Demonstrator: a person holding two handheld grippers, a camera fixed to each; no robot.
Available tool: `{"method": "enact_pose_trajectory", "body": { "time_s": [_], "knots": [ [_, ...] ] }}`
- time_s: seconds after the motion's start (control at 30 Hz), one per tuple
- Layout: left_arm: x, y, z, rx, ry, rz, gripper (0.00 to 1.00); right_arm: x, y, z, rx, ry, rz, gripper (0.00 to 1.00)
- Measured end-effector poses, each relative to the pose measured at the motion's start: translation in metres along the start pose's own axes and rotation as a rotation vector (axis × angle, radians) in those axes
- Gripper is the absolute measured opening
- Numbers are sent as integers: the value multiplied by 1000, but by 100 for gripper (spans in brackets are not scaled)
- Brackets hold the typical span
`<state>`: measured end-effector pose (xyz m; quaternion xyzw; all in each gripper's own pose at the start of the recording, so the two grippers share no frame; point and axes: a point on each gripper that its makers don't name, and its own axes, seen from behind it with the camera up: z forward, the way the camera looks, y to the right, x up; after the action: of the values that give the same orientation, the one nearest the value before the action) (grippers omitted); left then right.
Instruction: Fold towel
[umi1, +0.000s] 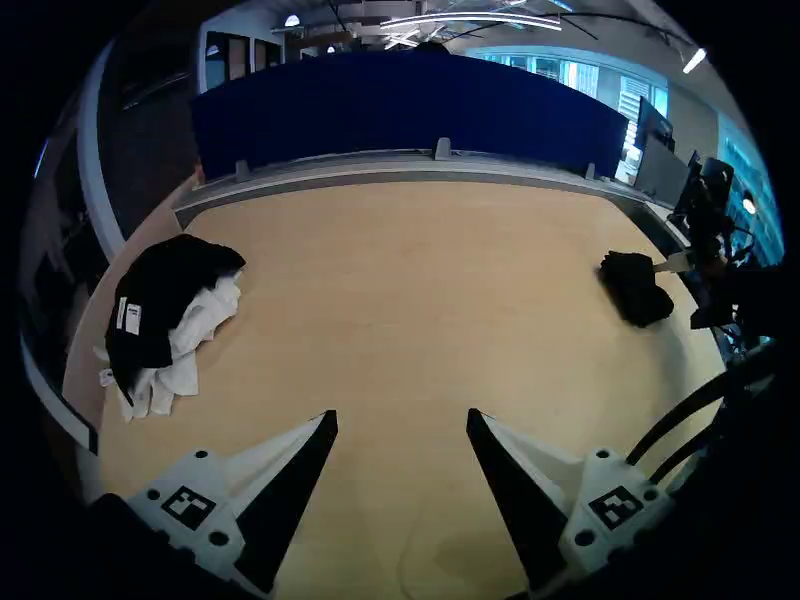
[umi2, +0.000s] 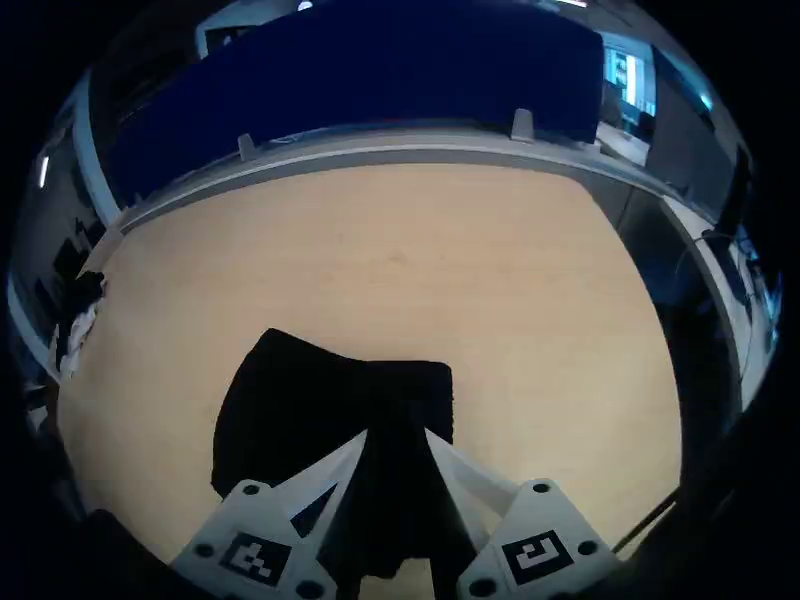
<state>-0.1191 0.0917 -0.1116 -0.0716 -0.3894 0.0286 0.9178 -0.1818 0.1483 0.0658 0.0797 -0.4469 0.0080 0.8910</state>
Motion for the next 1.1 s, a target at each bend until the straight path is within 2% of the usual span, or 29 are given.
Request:
{"method": "enact_pose_trajectory", "body": {
  "time_s": [0.2,0.37,0.6,0.8,0.87,0.97,1.1],
  "knots": [
    [1,-1,-2,1,2,-2,96,19,-1,-4,-2,38,-29,26],
    [-1,-3,-3,4,2,-5,96,30,-2,2,-14,55,-39,26],
    [-2,-3,-7,8,5,-6,96,23,1,12,-45,27,-39,26],
    [-3,-6,-6,10,4,-11,96,22,2,10,-54,29,-33,27],
    [-2,-6,-6,9,5,-8,96,22,4,9,-63,30,-41,34],
    [0,-5,-6,8,7,-5,96,23,5,8,-74,35,-53,49],
    [1,-4,-6,6,9,-6,96,25,4,7,-74,41,-59,59]
  ]
}}
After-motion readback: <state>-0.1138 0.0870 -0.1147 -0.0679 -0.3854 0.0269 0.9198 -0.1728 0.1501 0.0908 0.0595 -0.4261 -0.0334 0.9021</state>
